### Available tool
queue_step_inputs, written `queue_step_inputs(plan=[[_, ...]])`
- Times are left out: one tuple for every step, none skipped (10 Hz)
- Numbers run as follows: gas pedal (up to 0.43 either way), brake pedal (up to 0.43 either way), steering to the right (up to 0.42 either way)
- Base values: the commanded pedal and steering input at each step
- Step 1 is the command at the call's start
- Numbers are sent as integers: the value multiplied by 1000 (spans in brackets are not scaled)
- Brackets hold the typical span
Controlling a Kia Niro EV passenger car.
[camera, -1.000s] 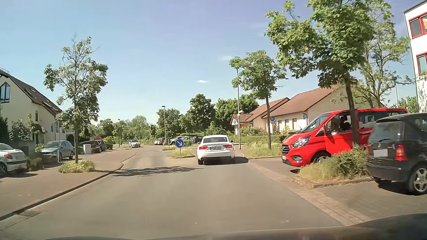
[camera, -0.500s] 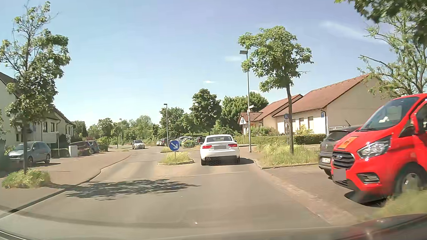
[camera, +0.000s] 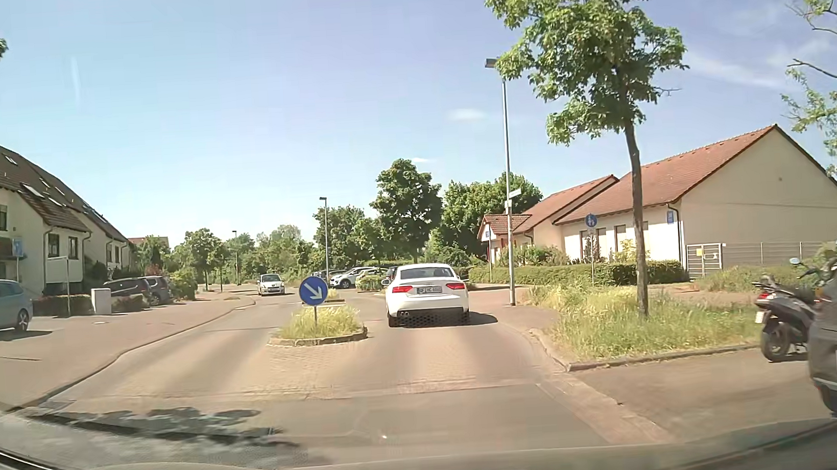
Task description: Follow the waypoints while adhering to traffic rules and regulations
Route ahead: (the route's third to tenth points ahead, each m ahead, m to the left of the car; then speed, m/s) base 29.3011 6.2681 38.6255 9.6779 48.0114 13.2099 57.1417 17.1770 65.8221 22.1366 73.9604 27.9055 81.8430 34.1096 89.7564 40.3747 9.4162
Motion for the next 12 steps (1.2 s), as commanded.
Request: queue_step_inputs(plan=[[0,116,-9],[0,122,-8],[0,140,-9],[0,159,-9],[0,165,-9],[0,159,-14],[0,159,-25],[0,159,-36],[0,159,-44],[0,159,-47],[0,159,-48],[0,159,-49]])
